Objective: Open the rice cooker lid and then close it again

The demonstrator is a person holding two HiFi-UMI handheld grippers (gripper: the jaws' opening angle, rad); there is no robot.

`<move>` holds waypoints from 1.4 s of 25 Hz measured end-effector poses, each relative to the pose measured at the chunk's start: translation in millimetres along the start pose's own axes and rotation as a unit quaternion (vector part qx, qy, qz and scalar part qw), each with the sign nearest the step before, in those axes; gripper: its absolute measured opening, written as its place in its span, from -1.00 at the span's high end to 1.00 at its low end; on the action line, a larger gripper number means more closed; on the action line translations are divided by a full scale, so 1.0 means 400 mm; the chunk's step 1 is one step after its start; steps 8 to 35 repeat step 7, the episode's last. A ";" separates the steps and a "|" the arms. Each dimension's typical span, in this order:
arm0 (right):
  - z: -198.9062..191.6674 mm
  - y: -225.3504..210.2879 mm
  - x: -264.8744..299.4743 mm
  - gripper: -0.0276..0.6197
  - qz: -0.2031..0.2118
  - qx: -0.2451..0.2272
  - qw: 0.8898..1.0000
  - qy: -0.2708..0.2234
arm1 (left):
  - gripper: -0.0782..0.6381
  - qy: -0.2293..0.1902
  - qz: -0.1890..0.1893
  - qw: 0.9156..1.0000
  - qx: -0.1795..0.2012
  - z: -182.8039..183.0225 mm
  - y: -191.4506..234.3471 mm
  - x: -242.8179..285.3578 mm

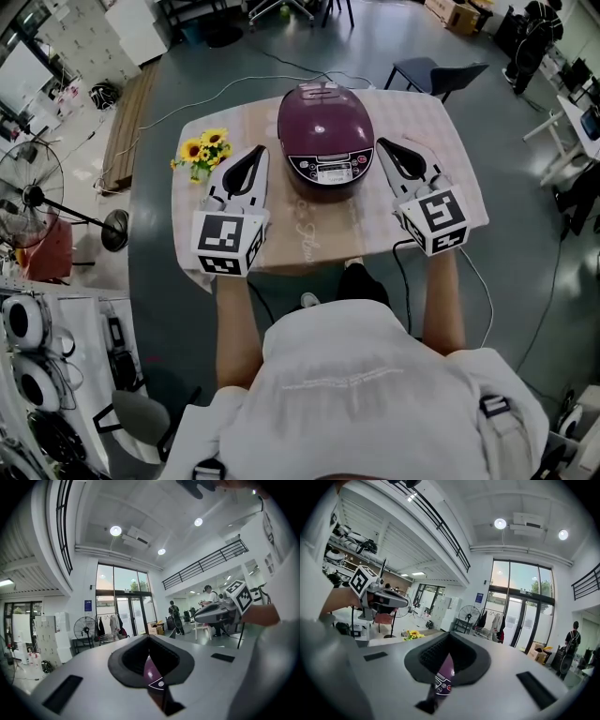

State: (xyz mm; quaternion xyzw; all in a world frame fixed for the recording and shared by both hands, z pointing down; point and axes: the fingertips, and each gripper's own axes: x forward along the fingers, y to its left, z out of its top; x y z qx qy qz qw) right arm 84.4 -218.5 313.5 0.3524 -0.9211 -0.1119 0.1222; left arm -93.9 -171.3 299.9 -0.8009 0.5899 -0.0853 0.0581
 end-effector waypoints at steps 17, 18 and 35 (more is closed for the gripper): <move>0.000 -0.015 0.018 0.84 -0.002 0.001 1.000 -0.001 | 0.73 0.001 -0.004 1.000 0.000 0.000 0.011 0.018; 0.000 -0.015 0.018 0.84 -0.002 0.001 1.000 -0.001 | 0.73 0.001 -0.004 1.000 0.000 0.000 0.011 0.018; 0.000 -0.015 0.018 0.84 -0.002 0.001 1.000 -0.001 | 0.73 0.001 -0.004 1.000 0.000 0.000 0.011 0.018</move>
